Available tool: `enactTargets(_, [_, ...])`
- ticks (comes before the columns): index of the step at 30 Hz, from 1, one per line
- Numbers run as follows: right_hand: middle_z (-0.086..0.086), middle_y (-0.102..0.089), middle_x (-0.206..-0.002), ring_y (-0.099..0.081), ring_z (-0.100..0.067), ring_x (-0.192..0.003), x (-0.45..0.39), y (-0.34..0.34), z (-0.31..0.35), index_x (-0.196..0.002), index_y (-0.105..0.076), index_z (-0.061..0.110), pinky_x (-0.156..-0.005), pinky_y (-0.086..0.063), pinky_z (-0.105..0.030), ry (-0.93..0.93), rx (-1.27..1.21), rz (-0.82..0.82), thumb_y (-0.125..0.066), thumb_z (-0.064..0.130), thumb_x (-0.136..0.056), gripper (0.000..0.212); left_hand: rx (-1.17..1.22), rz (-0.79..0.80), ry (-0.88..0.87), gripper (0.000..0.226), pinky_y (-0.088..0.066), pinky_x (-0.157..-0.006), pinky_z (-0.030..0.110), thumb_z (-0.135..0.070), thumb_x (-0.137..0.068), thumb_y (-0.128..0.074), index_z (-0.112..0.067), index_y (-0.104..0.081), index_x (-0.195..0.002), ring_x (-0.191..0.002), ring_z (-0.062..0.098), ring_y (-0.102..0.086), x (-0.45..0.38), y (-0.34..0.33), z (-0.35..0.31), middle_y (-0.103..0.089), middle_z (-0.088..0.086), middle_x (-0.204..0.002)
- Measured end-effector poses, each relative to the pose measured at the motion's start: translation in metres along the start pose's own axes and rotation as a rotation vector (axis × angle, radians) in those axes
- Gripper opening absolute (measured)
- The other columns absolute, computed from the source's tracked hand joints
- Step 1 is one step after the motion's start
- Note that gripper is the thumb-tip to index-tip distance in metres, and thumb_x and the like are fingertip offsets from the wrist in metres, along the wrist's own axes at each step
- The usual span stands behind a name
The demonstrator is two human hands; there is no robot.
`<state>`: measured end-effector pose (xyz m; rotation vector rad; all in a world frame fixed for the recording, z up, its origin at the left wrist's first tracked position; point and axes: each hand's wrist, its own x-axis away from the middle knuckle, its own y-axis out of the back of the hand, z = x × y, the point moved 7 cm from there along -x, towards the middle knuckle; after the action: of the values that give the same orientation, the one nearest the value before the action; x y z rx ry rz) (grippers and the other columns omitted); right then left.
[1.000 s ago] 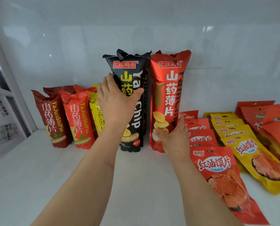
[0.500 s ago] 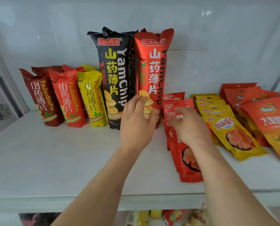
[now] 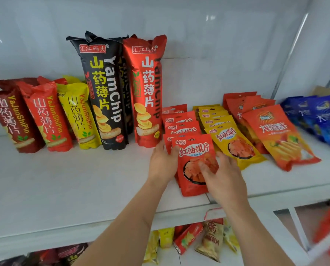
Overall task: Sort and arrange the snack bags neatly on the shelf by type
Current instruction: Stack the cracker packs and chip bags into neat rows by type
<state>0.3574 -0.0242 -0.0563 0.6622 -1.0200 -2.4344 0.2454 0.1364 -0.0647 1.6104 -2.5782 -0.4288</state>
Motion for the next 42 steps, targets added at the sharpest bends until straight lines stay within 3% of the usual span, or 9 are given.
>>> enactTargets(4, [-0.003,-0.049,-0.139,-0.049,-0.026,-0.125,0.007,-0.014,-0.004,-0.145,-0.036,0.025,-0.098,-0.043,-0.040,0.063,0.102,0.056,-0.048,0.065,-0.090,0.069,0.010,-0.020,0.044,0.036,-0.055,-0.097,0.044,-0.046,-0.099,-0.055,-0.024,-0.054,-0.127,-0.110,0.021,-0.066,-0.003,-0.008,-0.004,-0.067,-0.001,-0.125])
enactTargets(8, [-0.003,-0.047,-0.143,-0.046,-0.026,-0.129,-0.006,-0.022,-0.005,-0.147,-0.033,0.020,-0.102,-0.040,-0.040,0.121,0.087,0.094,-0.045,0.066,-0.091,0.074,0.015,-0.024,0.033,0.025,-0.054,-0.095,0.038,-0.047,-0.100,-0.053,-0.032,-0.051,-0.119,-0.104,0.014,-0.066,-0.004,-0.020,-0.013,-0.066,-0.011,-0.117])
enactTargets(15, [0.000,-0.048,-0.140,-0.046,-0.022,-0.129,-0.036,-0.014,-0.011,-0.148,-0.033,0.024,-0.104,-0.044,-0.040,0.154,-0.166,0.143,-0.047,0.065,-0.091,0.071,0.142,-0.084,0.155,0.057,-0.058,-0.093,0.044,-0.051,-0.096,-0.059,-0.029,-0.040,-0.145,-0.103,0.017,-0.070,-0.010,-0.025,-0.010,-0.066,-0.004,-0.127])
enactTargets(21, [-0.003,-0.047,-0.146,-0.046,-0.024,-0.133,-0.084,-0.018,0.011,-0.151,-0.029,0.021,-0.106,-0.045,-0.044,0.089,-0.322,0.204,-0.047,0.061,-0.093,0.073,0.167,-0.073,0.207,0.062,-0.061,-0.087,0.043,-0.050,-0.093,-0.063,-0.027,-0.040,-0.146,-0.097,0.017,-0.073,-0.016,-0.027,-0.007,-0.068,-0.003,-0.123])
enactTargets(29, [-0.003,-0.059,-0.135,-0.061,-0.026,-0.117,-0.107,-0.048,0.014,-0.145,-0.035,0.020,-0.093,-0.051,-0.039,-0.107,-0.449,0.329,-0.053,0.058,-0.093,0.067,0.234,0.013,0.187,0.033,-0.061,-0.086,0.041,-0.042,-0.094,-0.065,-0.031,-0.057,-0.124,-0.091,0.017,-0.075,-0.034,-0.034,-0.003,-0.075,-0.004,-0.108])
enactTargets(33, [-0.008,-0.046,-0.149,-0.049,-0.030,-0.133,-0.122,-0.035,0.026,-0.153,-0.024,0.013,-0.101,-0.042,-0.038,-0.064,-0.374,0.284,-0.047,0.051,-0.099,0.070,0.257,0.015,0.185,0.022,-0.062,-0.082,0.036,-0.042,-0.097,-0.063,-0.036,-0.051,-0.114,-0.091,0.016,-0.074,-0.034,-0.031,-0.007,-0.072,-0.005,-0.110])
enactTargets(37, [-0.009,-0.053,-0.139,-0.053,-0.032,-0.127,-0.150,-0.032,0.047,-0.141,-0.044,0.014,-0.102,-0.047,-0.043,0.079,-0.253,0.204,-0.046,0.054,-0.097,0.059,0.076,-0.043,0.083,0.038,-0.059,-0.085,0.031,-0.046,-0.098,-0.058,-0.030,-0.048,-0.132,-0.104,0.015,-0.069,-0.030,-0.029,-0.012,-0.067,-0.004,-0.125])
enactTargets(40, [-0.011,-0.052,-0.140,-0.049,-0.032,-0.130,-0.172,-0.035,0.073,-0.139,-0.049,0.014,-0.106,-0.043,-0.044,0.263,-0.057,0.154,-0.041,0.050,-0.100,0.054,-0.430,-0.113,-0.110,0.064,-0.038,-0.116,0.041,-0.058,-0.096,-0.048,-0.026,-0.034,-0.150,-0.142,0.021,-0.041,-0.011,-0.034,-0.015,-0.043,-0.003,-0.154])
enactTargets(42, [-0.010,-0.043,-0.150,-0.039,-0.031,-0.139,-0.184,-0.044,0.091,-0.147,-0.041,0.016,-0.112,-0.036,-0.046,0.361,0.095,0.179,-0.037,0.052,-0.100,0.059,-0.787,-0.183,-0.251,0.077,-0.023,-0.120,0.046,-0.068,-0.094,-0.033,-0.020,-0.031,-0.155,-0.151,0.027,-0.024,0.014,-0.043,-0.023,-0.031,0.002,-0.162])
